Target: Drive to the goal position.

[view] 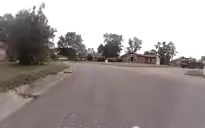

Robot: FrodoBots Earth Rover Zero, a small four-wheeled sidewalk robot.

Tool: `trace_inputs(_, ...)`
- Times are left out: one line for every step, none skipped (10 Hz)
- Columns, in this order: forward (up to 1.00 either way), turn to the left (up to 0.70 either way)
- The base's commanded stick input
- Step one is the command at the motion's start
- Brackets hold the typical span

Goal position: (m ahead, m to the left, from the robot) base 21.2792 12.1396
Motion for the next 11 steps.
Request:
trace_inputs(0.7, 0.0)
trace_inputs(0.7, 0.0)
trace_inputs(0.7, 0.0)
trace_inputs(0.7, 0.0)
trace_inputs(0.7, 0.0)
trace_inputs(0.7, 0.0)
trace_inputs(0.7, 0.0)
trace_inputs(0.7, 0.0)
trace_inputs(0.7, 0.0)
trace_inputs(0.7, 0.0)
trace_inputs(0.7, 0.0)
